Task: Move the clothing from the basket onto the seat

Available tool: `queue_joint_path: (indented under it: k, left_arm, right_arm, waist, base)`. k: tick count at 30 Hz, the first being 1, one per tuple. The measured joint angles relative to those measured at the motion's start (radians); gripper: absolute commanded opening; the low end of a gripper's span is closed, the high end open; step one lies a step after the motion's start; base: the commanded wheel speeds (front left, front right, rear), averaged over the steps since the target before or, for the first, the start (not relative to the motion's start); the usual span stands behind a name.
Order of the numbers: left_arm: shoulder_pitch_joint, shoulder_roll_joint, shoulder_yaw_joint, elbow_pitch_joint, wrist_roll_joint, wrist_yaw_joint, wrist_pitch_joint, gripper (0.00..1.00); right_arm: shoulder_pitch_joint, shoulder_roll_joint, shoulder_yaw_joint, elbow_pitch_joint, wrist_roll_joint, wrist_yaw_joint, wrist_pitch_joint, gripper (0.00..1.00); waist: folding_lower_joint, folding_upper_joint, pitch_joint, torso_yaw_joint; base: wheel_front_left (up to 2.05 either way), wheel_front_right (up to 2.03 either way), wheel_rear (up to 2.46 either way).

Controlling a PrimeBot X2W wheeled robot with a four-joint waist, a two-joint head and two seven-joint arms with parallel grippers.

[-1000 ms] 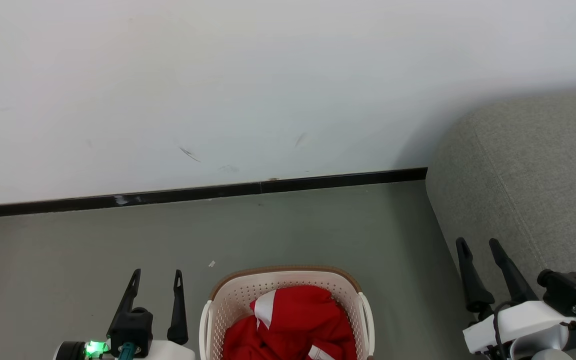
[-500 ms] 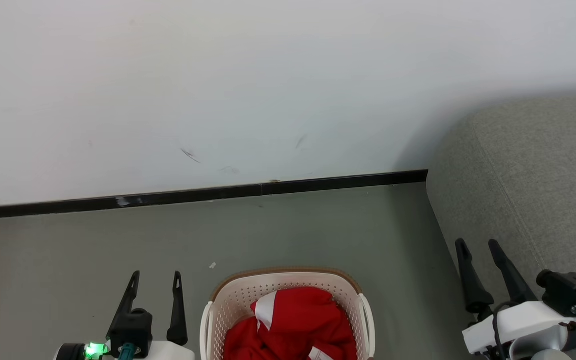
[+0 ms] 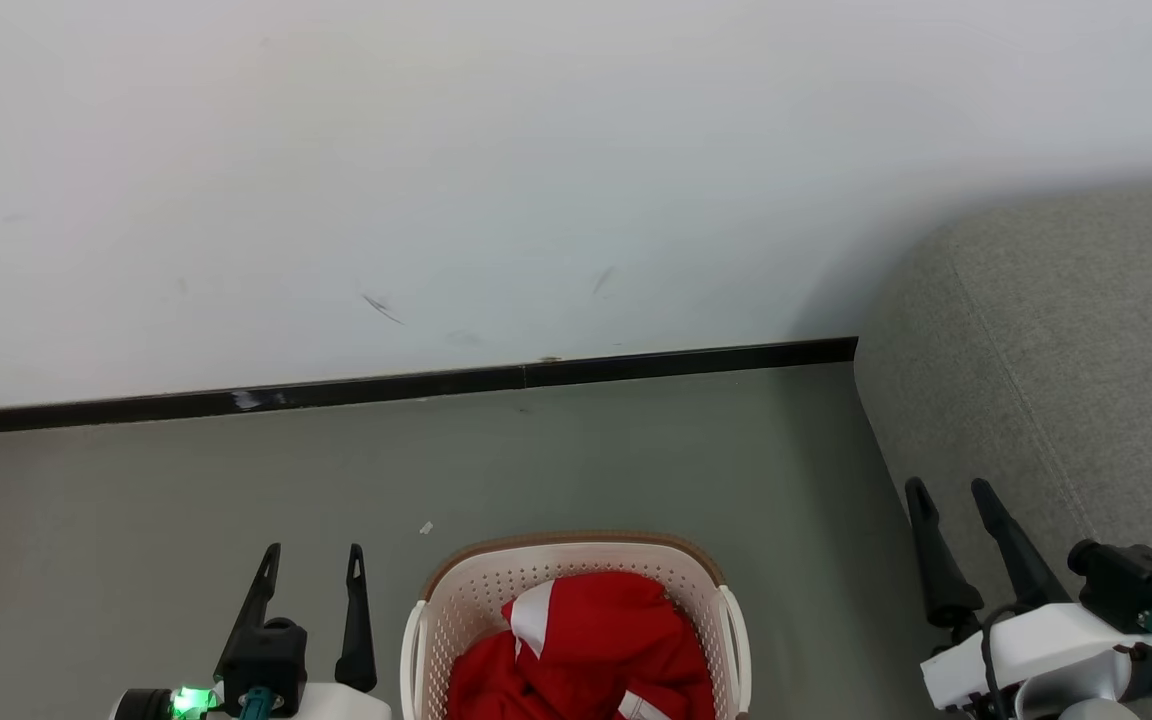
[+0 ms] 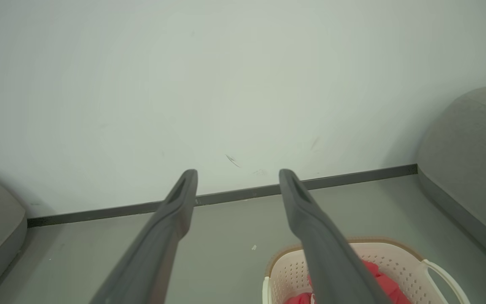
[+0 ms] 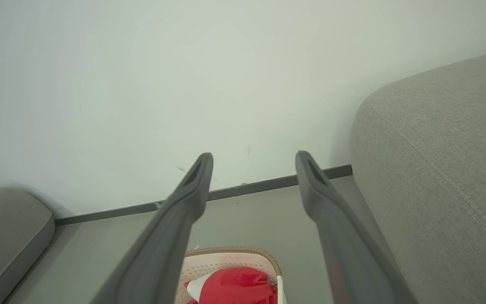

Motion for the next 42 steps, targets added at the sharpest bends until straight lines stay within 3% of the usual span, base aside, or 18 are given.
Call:
queue_joint_path:
  k: [16, 42]
  left_arm:
    - [-0.003, 0.008, -0.04, 0.026, 0.023, -0.011, 0.0, 1.0]
    - [-0.229, 0.011, -0.218, 0.226, 0.155, -0.116, 0.003, 1.0]
  right_arm:
    - [0.003, 0.0, 0.0, -0.044, -0.012, 0.0, 0.0, 1.0]
    - [0.005, 0.0, -0.086, -0.191, -0.032, 0.0, 0.0, 1.0]
  waist:
    - [-0.0001, 0.0, 0.041, -0.005]
    - [-0.0001, 0.0, 0.224, -0.05]
  base:
    - [0.0, 0.0, 0.0]
    - [0.0, 0.0, 0.0]
